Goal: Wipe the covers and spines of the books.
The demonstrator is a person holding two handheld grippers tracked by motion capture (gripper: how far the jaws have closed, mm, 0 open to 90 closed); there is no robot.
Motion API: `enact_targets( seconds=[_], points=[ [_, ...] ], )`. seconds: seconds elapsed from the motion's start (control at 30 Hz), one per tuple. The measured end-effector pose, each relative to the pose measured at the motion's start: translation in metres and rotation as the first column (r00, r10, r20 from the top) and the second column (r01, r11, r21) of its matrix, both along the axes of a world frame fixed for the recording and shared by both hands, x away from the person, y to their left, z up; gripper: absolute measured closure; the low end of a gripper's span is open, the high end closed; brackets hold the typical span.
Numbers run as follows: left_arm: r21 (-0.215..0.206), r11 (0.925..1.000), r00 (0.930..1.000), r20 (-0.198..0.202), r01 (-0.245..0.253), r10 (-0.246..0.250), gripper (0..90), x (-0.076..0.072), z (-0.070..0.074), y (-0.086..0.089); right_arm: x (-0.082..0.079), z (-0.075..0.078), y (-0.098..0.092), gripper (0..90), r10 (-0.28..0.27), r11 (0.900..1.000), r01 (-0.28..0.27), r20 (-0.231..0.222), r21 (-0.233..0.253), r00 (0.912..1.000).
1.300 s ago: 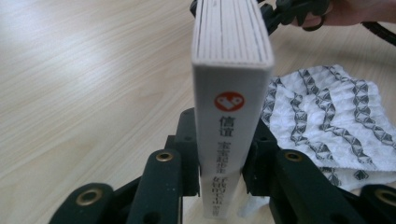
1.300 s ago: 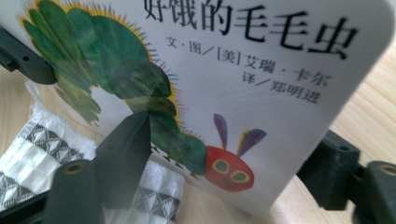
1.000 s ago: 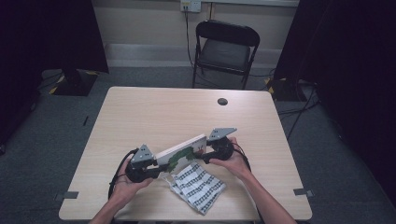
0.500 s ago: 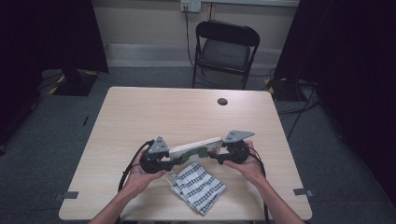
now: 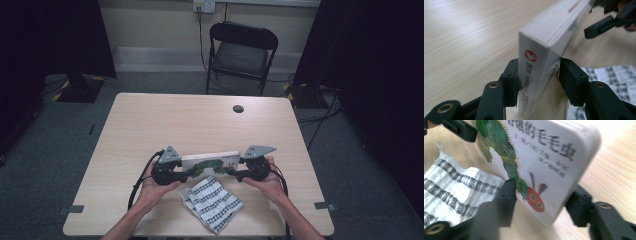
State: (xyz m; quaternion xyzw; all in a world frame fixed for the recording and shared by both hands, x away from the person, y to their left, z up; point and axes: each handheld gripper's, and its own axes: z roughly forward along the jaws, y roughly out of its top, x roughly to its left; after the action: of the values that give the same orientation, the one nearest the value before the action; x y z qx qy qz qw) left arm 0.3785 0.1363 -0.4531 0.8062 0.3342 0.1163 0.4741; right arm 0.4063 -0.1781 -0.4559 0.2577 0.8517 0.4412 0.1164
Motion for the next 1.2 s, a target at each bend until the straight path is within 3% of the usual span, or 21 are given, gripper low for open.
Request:
enact_targets(
  seconds=[0.1, 0.23, 0.33, 0.43, 0.57, 0.83, 1.1, 1.2],
  points=[
    [0.03, 0.9995, 0.9995, 0.031, 0.005, -0.006, 53.5, -0.003, 0.0, 0.002, -0.001, 0.0, -0.001, 49.3, 0.012, 1.0, -0.012, 0.0, 0.01, 0.9999],
    [0.018, 0.9998, 0.9996, 0.03, 0.003, -0.003, 54.1, -0.003, 0.001, 0.003, 0.001, 0.003, 0.001, 49.2, 0.018, 1.0, -0.018, 0.011, 0.021, 0.9998],
    [0.009, 0.9999, 0.9997, 0.019, -0.015, 0.015, 53.1, -0.004, 0.001, 0.002, 0.007, 0.01, 0.004, 46.0, 0.042, 0.995, -0.043, 0.02, 0.084, 0.9989],
    [0.0, 0.9997, 0.9995, 0.019, -0.026, 0.026, 53.3, -0.003, 0.001, 0.002, 0.011, 0.013, 0.011, 41.5, 0.046, 0.996, -0.049, 0.031, 0.079, 0.9984],
    [0.011, 0.9997, 0.9993, 0.029, -0.023, 0.023, 52.7, -0.003, 0.001, 0.001, 0.011, 0.011, 0.013, 41.9, 0.049, 0.996, -0.051, 0.036, 0.072, 0.9982],
    [-0.024, 0.9995, 0.9996, 0.018, -0.022, 0.023, 48.4, -0.002, 0.0, 0.001, 0.001, 0.011, 0.01, 49.2, 0.041, 0.996, -0.045, 0.056, 0.07, 0.9976],
    [-0.021, 0.9996, 0.9998, 0.012, -0.018, 0.018, 45.9, 0.0, 0.0, -0.001, 0.001, 0.011, 0.009, 50.3, 0.058, 0.994, -0.06, 0.019, 0.092, 0.9981],
    [-0.019, 0.9998, 0.9999, 0.009, -0.006, 0.006, 45.5, 0.001, 0.0, 0.0, 0.004, 0.008, 0.019, 48.9, 0.094, 0.993, -0.095, 0.005, 0.067, 0.9955]
  ],
)
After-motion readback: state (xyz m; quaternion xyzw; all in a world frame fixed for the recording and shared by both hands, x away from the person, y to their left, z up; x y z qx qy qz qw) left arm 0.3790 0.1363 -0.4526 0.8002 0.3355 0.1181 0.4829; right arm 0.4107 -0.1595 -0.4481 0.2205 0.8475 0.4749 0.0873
